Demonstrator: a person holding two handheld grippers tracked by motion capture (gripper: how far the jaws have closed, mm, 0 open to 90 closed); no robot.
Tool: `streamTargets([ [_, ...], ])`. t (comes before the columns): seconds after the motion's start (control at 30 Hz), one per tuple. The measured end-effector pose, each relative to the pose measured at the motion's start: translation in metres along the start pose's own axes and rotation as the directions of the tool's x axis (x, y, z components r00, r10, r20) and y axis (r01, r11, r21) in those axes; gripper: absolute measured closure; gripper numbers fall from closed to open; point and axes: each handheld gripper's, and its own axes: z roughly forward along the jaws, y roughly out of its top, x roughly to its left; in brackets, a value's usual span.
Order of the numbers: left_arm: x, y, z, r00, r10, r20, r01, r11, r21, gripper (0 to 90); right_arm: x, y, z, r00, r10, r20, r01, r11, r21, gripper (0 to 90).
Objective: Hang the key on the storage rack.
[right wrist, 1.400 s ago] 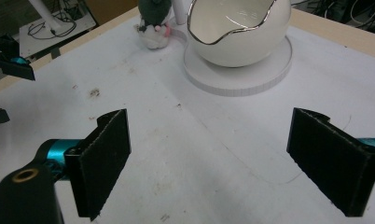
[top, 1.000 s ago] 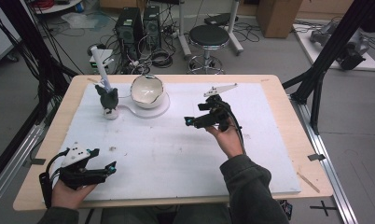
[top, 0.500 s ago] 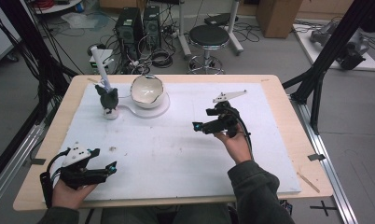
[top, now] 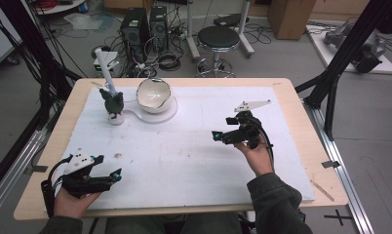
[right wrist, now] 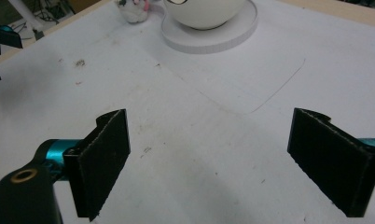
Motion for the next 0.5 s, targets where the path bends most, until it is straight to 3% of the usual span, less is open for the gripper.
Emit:
streamTargets([
  [0.5, 0.000, 0.000, 0.001, 1.0000, 0.004, 0.000, -0.004, 1.0000, 0.005, 21.0, -0.004, -0.023, -0.015, 0.9997, 0.017, 0.019, -0.017, 1.000, 0.003, 12.2],
])
